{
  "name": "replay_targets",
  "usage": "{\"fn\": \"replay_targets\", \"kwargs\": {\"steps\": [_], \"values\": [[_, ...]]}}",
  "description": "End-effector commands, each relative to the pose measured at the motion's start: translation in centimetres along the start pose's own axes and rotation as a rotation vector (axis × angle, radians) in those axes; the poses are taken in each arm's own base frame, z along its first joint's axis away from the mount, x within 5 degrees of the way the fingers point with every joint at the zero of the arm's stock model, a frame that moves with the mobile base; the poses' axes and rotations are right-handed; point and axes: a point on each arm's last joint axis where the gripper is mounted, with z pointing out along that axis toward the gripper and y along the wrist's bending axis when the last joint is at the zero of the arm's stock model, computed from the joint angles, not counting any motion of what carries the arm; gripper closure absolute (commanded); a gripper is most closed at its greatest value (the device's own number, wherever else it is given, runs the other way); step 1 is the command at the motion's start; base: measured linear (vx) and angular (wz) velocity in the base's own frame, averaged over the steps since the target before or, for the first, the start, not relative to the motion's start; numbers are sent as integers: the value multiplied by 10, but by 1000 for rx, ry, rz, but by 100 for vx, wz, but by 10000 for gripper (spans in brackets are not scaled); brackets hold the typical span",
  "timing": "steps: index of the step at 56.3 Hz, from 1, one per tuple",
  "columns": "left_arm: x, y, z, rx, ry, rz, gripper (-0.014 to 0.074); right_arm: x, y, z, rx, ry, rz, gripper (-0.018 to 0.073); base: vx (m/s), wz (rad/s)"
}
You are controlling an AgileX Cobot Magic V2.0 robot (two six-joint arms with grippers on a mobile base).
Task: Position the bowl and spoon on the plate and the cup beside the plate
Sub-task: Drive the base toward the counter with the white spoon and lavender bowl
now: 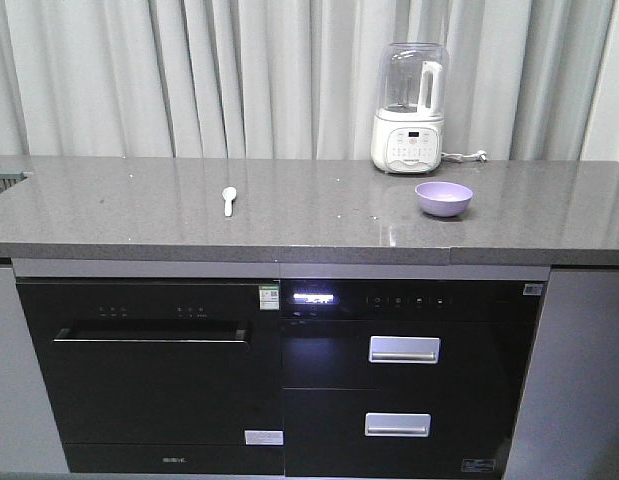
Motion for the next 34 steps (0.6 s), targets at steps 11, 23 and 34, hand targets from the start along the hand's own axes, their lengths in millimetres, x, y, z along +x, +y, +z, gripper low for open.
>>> {"fn": "replay_targets", "kwargs": {"steps": [11,23,34], "values": [[-16,-2,-2,17,-115,-7,600,-7,1,-1,-14,-86,-15,568,0,0],[-16,-2,-2,17,-115,-7,600,-7,1,-1,-14,-86,-15,568,0,0],[-16,-2,-2,17,-115,-7,600,-7,1,-1,-14,-86,-15,568,0,0]]}}
